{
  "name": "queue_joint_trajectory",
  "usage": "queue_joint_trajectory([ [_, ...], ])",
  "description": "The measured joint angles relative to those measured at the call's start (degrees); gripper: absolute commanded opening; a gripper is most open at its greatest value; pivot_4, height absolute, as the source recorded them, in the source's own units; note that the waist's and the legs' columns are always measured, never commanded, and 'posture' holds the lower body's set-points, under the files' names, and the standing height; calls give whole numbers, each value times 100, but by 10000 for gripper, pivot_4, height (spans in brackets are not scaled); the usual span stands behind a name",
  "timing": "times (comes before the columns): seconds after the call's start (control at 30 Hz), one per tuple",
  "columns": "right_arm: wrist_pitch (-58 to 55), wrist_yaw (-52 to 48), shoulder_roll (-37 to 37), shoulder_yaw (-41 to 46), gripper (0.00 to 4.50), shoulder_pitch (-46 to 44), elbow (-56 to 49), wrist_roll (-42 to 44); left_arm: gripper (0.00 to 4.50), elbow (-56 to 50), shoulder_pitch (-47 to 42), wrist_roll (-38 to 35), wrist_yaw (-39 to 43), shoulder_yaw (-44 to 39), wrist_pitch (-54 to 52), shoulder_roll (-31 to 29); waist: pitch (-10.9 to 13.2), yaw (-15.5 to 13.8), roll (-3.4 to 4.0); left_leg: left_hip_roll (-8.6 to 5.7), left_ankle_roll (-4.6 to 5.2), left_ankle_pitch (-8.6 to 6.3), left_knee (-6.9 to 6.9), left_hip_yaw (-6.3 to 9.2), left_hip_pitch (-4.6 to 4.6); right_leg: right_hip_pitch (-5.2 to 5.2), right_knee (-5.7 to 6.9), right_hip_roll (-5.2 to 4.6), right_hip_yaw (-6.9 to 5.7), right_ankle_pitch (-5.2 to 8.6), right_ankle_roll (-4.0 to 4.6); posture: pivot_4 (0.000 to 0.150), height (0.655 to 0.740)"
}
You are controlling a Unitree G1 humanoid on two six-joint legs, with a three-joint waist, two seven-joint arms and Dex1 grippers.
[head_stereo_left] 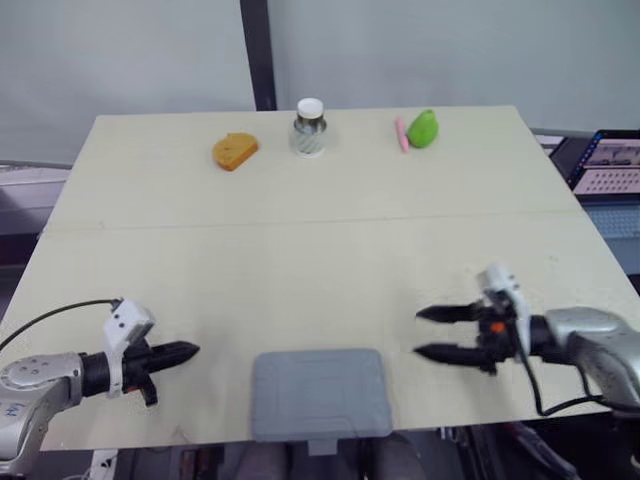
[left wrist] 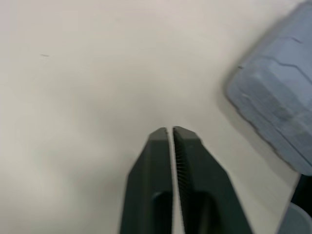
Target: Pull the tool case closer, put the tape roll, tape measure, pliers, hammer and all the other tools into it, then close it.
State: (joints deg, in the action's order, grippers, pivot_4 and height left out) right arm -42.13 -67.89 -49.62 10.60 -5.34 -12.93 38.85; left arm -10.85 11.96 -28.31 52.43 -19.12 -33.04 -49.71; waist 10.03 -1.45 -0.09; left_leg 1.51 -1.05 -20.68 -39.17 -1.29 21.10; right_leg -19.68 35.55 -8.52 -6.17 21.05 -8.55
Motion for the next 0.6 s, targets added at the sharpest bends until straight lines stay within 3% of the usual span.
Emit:
queue_joint_trajectory([
  [0.2,990,68,-15,838,45000,739,1270,-525,43030,500,14,146,-191,-729,519,59,1,10,-1,0,0,0,1,-8,0,-2,-2,0,0,0,0,1500,7400],
  [0.37,1772,-2,-101,1005,45000,1015,2205,-949,44161,1116,0,314,-193,-1056,957,16,1,22,-1,3,0,0,3,-16,-5,-3,-2,0,1,0,0,1500,7400],
  [0.6,2221,-66,-101,1003,45000,824,2682,-1099,44161,1387,-265,411,-188,-1107,1157,-35,1,23,-1,4,0,0,3,-16,-5,-2,-2,0,1,0,0,1500,7400],
])
